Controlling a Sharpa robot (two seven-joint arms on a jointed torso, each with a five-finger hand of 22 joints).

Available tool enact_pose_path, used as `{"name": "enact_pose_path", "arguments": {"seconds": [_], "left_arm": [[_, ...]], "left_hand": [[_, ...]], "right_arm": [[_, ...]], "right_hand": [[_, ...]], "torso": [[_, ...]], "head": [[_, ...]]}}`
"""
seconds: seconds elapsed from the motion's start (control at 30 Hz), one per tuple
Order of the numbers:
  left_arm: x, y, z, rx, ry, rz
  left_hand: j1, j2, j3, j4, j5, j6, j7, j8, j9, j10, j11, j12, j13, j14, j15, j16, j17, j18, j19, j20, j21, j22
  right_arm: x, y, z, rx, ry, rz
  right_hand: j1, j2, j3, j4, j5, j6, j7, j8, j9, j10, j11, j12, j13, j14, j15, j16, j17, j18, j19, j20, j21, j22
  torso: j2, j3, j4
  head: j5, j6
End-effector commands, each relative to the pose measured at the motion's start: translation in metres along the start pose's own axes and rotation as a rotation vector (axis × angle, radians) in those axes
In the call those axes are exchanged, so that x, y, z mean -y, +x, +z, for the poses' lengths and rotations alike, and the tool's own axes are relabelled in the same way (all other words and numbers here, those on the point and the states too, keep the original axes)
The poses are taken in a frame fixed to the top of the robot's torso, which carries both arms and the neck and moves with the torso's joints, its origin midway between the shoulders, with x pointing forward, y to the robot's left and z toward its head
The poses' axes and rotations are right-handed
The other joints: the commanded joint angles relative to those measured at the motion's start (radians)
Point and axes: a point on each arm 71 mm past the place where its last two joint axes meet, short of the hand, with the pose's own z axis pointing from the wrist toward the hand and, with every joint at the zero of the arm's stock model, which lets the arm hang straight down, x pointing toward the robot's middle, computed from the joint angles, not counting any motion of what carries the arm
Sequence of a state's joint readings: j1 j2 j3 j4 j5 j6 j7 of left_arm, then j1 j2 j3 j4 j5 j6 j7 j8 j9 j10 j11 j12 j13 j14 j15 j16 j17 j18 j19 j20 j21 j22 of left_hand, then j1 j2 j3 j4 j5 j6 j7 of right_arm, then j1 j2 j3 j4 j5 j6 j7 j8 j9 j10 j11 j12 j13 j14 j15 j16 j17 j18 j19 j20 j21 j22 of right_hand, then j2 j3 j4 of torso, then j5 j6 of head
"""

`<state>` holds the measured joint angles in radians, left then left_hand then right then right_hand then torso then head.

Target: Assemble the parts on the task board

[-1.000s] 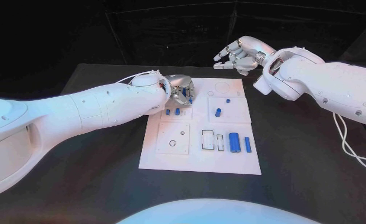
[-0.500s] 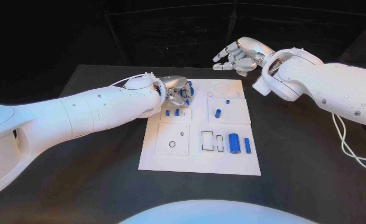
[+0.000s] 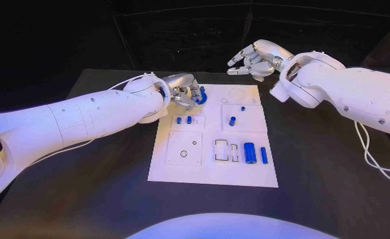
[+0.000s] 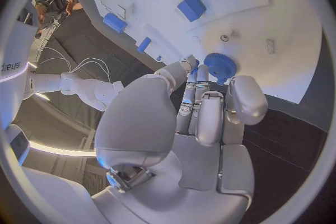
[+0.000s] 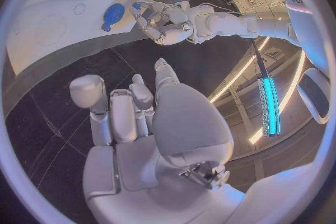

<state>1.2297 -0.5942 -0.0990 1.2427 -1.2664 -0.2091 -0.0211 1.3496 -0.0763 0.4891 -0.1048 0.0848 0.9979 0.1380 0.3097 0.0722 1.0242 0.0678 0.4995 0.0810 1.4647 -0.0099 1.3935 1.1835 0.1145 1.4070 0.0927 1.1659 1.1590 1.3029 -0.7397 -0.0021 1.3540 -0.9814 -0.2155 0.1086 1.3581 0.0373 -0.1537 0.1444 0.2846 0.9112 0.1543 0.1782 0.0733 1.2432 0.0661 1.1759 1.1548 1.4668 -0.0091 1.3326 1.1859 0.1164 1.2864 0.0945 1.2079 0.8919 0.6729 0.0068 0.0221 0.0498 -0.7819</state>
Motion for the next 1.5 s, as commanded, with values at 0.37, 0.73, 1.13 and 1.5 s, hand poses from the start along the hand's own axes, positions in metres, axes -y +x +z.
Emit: {"name": "enact_pose_path", "arguments": {"seconds": [0.37,0.73,1.13,1.5], "left_arm": [[-0.019,-0.004,-0.014,-0.038,-0.052,-0.024],[-0.029,-0.005,-0.015,-0.063,-0.087,-0.020],[-0.031,0.000,-0.011,-0.085,-0.096,-0.020],[-0.028,0.004,-0.010,-0.105,-0.093,-0.022]], "left_hand": [[-0.019,-0.005,0.008,0.002,-0.010,0.014,-0.003,-0.010,0.000,0.013,-0.001,-0.011,-0.004,0.014,-0.003,0.006,-0.002,-0.015,0.005,-0.003,0.005,0.003],[-0.024,-0.007,0.007,0.002,-0.015,0.015,-0.003,-0.013,0.000,0.014,-0.001,-0.016,-0.005,0.013,-0.003,0.004,-0.007,-0.014,0.004,-0.003,0.003,0.002],[-0.024,-0.007,0.007,0.002,-0.015,0.015,-0.003,-0.013,0.000,0.014,-0.001,-0.016,-0.005,0.013,-0.003,0.004,-0.007,-0.014,0.004,-0.003,0.003,0.002],[-0.025,-0.007,0.008,0.002,-0.018,0.016,-0.003,-0.015,0.000,0.016,-0.001,-0.018,-0.005,0.012,-0.003,0.003,-0.009,-0.015,0.004,-0.003,0.004,0.003]], "right_arm": [[-0.001,-0.001,0.000,0.001,-0.007,0.002],[-0.001,-0.001,0.000,0.001,-0.007,0.002],[-0.001,-0.001,0.000,0.001,-0.008,0.002],[-0.001,-0.001,0.000,0.001,-0.008,0.002]], "right_hand": [[0.007,0.000,-0.003,-0.002,0.002,-0.009,0.001,0.004,-0.001,-0.005,0.002,-0.002,0.000,0.020,-0.003,-0.005,0.001,0.008,-0.005,-0.002,-0.005,0.000],[0.007,0.002,-0.004,-0.002,0.003,-0.009,0.001,0.005,-0.001,-0.004,0.002,0.000,0.001,0.020,-0.003,-0.005,0.002,0.008,-0.004,-0.002,-0.005,0.001],[0.007,0.002,-0.004,-0.002,0.003,-0.009,0.001,0.005,-0.001,-0.004,0.002,0.000,0.001,0.020,-0.003,-0.005,0.002,0.008,-0.004,-0.002,-0.005,0.001],[0.007,0.002,-0.004,-0.002,0.003,-0.009,0.001,0.005,-0.001,-0.004,0.002,0.000,0.001,0.020,-0.003,-0.005,0.002,0.008,-0.004,-0.002,-0.005,0.001]], "torso": [[0.001,-0.0001,-0.0020],[0.001,0.0007,-0.0011],[0.000,0.0008,-0.0018],[0.000,0.0002,-0.0010]], "head": [[0.006,-0.005],[0.007,-0.007],[0.009,-0.007],[0.007,-0.008]]}}
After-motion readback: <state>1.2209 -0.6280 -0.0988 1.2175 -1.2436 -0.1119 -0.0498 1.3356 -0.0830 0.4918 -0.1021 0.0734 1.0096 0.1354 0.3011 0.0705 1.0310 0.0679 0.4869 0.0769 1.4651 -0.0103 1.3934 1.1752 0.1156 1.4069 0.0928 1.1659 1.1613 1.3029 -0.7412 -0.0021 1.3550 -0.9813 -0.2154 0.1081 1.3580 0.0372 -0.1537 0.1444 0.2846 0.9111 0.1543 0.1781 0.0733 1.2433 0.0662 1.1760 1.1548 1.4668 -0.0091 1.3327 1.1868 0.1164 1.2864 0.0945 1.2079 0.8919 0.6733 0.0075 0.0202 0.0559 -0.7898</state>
